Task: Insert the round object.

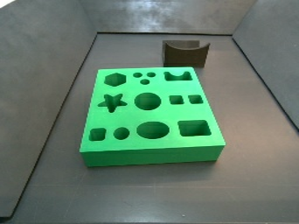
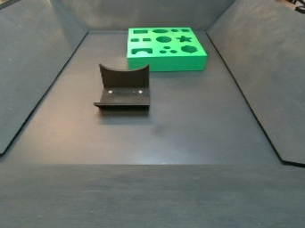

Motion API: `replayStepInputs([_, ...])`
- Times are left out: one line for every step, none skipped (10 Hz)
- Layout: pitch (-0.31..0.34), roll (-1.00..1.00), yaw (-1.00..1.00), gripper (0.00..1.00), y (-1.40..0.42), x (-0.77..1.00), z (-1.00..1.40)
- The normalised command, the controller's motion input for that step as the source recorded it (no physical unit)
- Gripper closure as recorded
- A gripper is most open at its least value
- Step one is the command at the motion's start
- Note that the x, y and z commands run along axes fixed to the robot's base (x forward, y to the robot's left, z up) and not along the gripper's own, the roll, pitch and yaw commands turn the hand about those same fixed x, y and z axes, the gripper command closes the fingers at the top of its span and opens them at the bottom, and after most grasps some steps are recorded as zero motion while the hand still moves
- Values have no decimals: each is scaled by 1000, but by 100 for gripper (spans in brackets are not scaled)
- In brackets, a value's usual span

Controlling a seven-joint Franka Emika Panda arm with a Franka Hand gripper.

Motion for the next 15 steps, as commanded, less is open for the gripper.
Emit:
replayStepInputs([-80,250,0,100,-29,-186,-840])
replayStepInputs([-84,213,0,100,-97,-129,-920])
replayStepInputs([-113,136,0,100,-183,-29,-974])
replayStepInputs([-124,146,-9,100,-194,0,-940])
replayStepInputs([-100,224,-20,100,-126,0,-854])
replayStepInputs([-91,234,-6,100,-103,0,-837])
replayStepInputs([-71,160,0,100,-143,0,-986])
replayStepInputs([-80,61,0,100,-69,0,-1000])
replayStepInputs([-74,50,-3,100,-31,0,-1000])
replayStepInputs([-7,0,-69,100,0,331,-1000])
replayStepInputs([-57,4,-80,100,0,206,-1000])
replayStepInputs([-91,99,0,100,0,91,-969])
replayStepInputs([-90,163,0,100,14,103,-874])
replayStepInputs([-19,107,-6,100,0,94,-700])
replayStepInputs([0,-37,-74,100,3,40,-460])
